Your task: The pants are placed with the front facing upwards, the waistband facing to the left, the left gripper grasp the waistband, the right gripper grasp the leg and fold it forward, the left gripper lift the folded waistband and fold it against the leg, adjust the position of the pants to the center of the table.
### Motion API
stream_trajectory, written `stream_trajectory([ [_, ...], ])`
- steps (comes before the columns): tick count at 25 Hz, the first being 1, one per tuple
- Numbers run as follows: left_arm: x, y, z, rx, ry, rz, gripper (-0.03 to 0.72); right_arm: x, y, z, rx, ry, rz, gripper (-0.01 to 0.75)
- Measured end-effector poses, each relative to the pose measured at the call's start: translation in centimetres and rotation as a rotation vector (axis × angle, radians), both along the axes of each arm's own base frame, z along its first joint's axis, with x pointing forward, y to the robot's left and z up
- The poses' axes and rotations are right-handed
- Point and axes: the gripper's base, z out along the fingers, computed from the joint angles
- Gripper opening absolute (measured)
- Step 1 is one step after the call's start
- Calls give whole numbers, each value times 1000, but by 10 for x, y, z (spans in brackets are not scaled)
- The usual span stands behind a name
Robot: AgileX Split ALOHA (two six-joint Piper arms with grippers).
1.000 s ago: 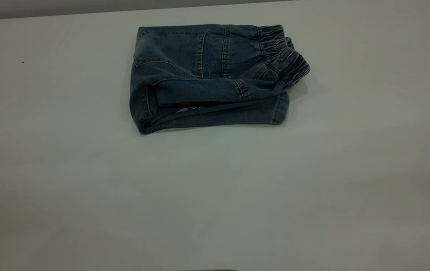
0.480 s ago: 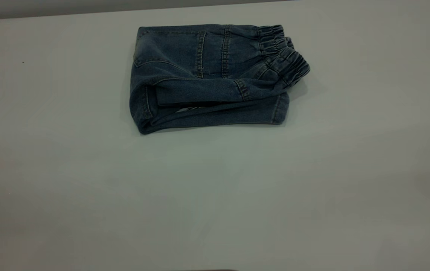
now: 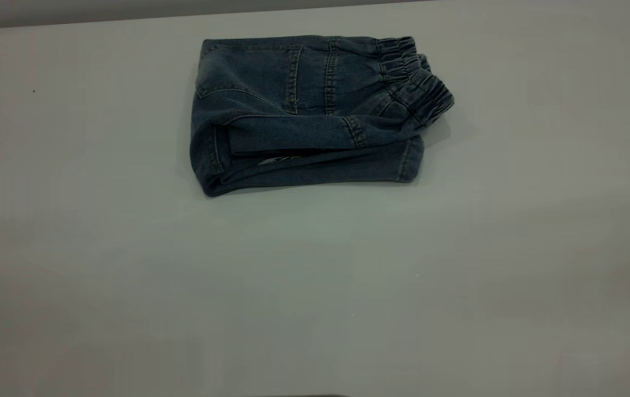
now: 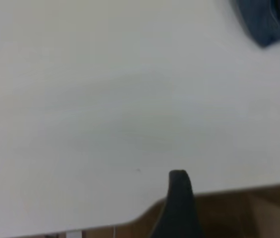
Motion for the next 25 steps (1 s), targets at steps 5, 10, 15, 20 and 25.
stream_trajectory([
  [5, -4, 0, -1, 1, -18, 4, 534, 0, 0, 0, 0, 0, 0, 381],
  [10, -4, 0, -1, 1, -18, 4, 534, 0, 0, 0, 0, 0, 0, 381],
  [15, -4, 0, -1, 1, -18, 4, 534, 0, 0, 0, 0, 0, 0, 381],
  [20, -4, 0, -1, 1, -18, 4, 534, 0, 0, 0, 0, 0, 0, 381],
  [25, -4, 0, -1, 1, -18, 4, 534, 0, 0, 0, 0, 0, 0, 381],
])
